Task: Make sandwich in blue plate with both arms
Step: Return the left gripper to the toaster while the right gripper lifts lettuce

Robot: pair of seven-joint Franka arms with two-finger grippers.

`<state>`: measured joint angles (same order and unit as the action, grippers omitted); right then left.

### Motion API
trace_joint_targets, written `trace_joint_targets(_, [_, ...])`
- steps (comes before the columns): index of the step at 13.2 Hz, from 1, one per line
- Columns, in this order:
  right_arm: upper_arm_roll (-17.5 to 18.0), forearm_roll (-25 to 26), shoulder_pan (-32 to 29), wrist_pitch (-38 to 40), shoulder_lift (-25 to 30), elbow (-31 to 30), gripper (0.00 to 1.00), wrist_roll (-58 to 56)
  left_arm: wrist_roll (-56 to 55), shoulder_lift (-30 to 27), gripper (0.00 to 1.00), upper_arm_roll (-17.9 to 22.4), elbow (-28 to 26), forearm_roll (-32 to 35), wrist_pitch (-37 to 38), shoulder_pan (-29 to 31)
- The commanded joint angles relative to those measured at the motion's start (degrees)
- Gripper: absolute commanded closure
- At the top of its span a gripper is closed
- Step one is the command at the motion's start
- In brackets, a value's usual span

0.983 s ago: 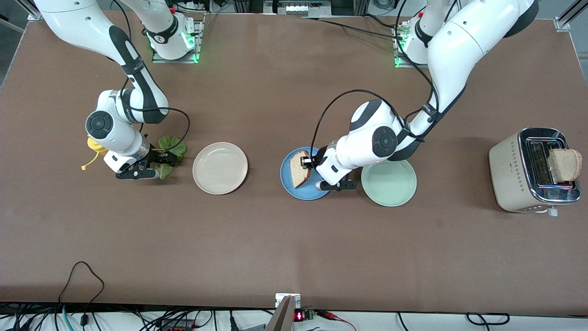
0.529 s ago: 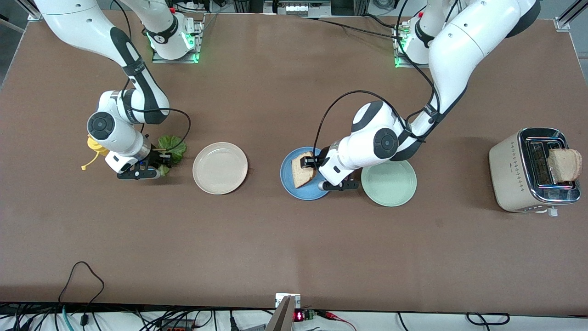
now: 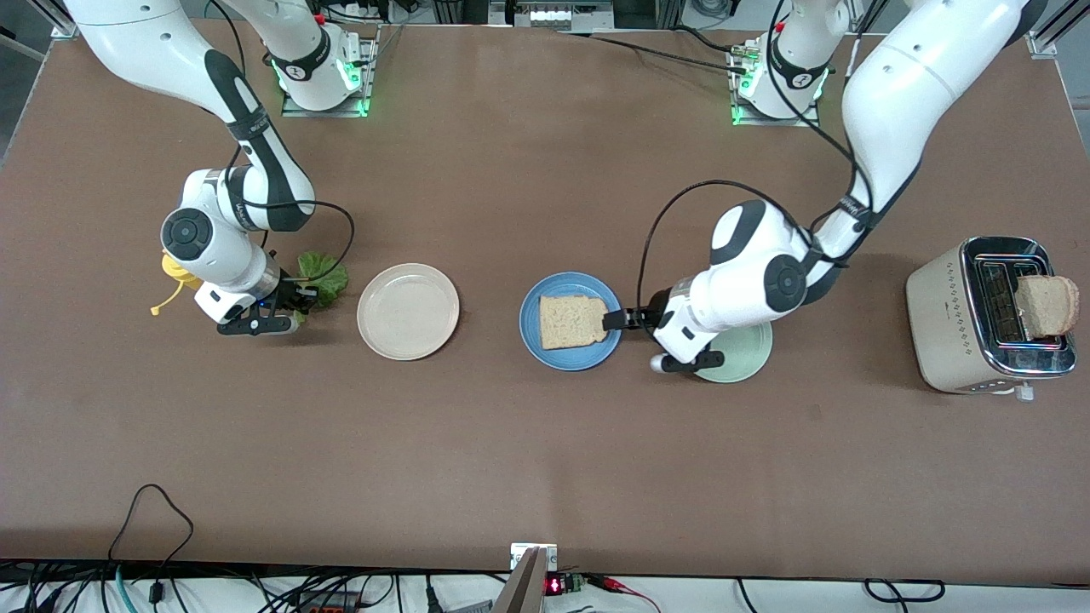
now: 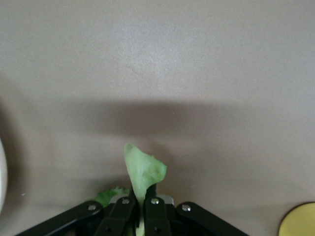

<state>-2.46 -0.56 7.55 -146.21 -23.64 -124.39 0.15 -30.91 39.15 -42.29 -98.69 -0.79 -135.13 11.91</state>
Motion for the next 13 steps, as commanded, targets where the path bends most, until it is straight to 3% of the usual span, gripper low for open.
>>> trace_joint_targets(1, [-0.09, 0.12, 0.10, 12.65, 0.61, 8.60, 1.00, 0.28, 0.15, -11.17, 0.00, 0.54, -2.39, 4.62, 6.52, 2.14])
trace_joint_targets(4, [0.00, -0.85, 0.27, 27.79, 0.17, 18.98, 1.00, 6.15, 0.33, -16.19, 0.00, 0.19, -1.42, 17.11, 12.06, 4.96])
trace_joint_targets(8, [0.26, -1.37, 7.11, 31.69, 0.17, 23.66, 1.00, 22.12, 5.48, -17.18, 0.00, 0.54, 7.43, 18.44, 22.16, 6.73])
trace_joint_targets(11, [0.17, -13.38, 13.26, 32.13, -1.40, 29.10, 1.00, 36.37, 18.68, -19.27, 0.00, 8.87, 10.10, 15.92, 23.33, 4.88])
trace_joint_targets(13, [0.17, -15.17, 16.61, 31.96, -4.30, 32.79, 1.00, 47.08, 19.14, -22.87, 0.00, 18.76, 9.93, 10.30, 23.85, 0.87])
